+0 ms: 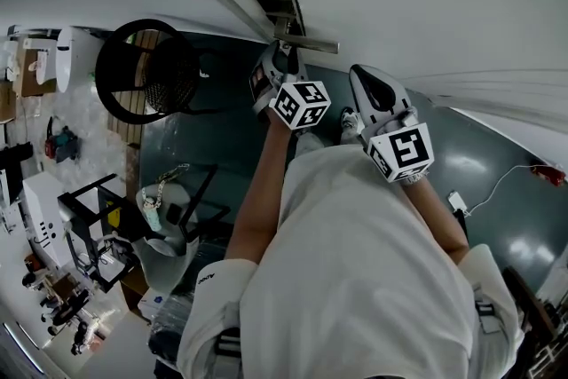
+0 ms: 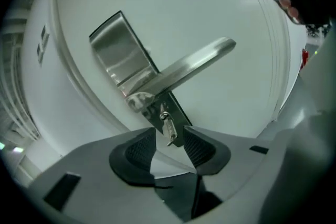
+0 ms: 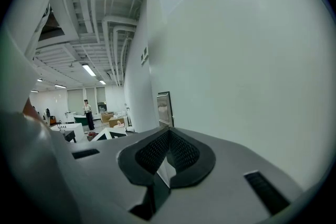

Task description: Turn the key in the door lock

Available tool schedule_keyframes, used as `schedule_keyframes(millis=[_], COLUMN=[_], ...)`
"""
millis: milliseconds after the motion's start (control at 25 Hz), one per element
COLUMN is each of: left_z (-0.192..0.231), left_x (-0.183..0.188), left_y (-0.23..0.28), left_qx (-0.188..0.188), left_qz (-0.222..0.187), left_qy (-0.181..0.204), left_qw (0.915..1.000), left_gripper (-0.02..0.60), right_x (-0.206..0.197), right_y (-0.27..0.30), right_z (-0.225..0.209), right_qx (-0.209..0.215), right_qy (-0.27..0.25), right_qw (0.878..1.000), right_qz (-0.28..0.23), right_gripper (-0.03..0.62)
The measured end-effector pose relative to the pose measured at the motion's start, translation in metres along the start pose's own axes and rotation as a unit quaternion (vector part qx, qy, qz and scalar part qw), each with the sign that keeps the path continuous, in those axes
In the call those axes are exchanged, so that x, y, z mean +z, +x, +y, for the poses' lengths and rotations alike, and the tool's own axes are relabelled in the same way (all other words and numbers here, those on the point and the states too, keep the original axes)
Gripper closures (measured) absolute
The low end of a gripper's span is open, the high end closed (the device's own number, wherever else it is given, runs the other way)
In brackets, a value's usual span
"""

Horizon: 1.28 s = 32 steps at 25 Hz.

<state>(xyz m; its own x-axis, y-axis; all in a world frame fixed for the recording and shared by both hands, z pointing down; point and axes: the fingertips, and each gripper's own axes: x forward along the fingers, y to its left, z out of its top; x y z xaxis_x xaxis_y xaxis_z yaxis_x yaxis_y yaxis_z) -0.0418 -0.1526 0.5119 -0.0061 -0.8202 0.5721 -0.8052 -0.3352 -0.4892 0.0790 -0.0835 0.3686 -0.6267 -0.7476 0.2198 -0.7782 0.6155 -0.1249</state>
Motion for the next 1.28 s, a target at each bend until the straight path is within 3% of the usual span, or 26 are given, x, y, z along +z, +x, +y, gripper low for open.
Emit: schedule_keyframes(millis=[200, 280, 360, 560, 720, 880, 1040, 1280], left_z=[-0.003, 0.0, 0.002, 0.004, 0.005, 0.006, 0.005, 0.004], left_x=[0.0, -0.001, -0.001, -0.004, -0.005, -0.003, -0.004, -0.003], left_y=[0.015, 0.019, 0.021, 0.027, 0.028, 0.027, 0.028, 0.028], left_qx=[0.023, 0.039, 0.046, 0.05, 0.042, 0.013, -0.023, -0.107], left_qz=[0.039, 0.05, 0.054, 0.067, 0.065, 0.063, 0.052, 0.037], left_qy=[0.022, 0.028, 0.022, 0.014, -0.021, -0.083, -0.12, -0.2], left_qw=[0.9987, 0.9976, 0.9972, 0.9964, 0.9967, 0.9944, 0.9911, 0.9732], left_gripper=[0.417, 0.459, 0.491, 0.5, 0.509, 0.514, 0.525, 0.523], right_x=[-0.002, -0.004, -0.006, -0.005, -0.004, -0.003, -0.005, -0.006], right_y=[-0.007, -0.009, -0.01, -0.01, -0.005, -0.001, 0.008, 0.014], right_z=[-0.011, -0.018, -0.025, -0.029, -0.029, -0.027, -0.019, -0.011], right_qx=[0.001, -0.001, -0.005, -0.005, -0.003, -0.009, -0.01, -0.029], right_qy=[0.003, 0.004, 0.008, 0.01, 0.01, 0.01, 0.006, 0.006], right_qw=[1.0, 1.0, 1.0, 1.0, 1.0, 1.0, 1.0, 1.0], right_qz=[-0.001, 0.001, 0.002, -0.002, -0.004, 0.0, 0.003, 0.009], right_gripper=[0.602, 0.602, 0.602, 0.602, 0.602, 0.602, 0.602, 0.602])
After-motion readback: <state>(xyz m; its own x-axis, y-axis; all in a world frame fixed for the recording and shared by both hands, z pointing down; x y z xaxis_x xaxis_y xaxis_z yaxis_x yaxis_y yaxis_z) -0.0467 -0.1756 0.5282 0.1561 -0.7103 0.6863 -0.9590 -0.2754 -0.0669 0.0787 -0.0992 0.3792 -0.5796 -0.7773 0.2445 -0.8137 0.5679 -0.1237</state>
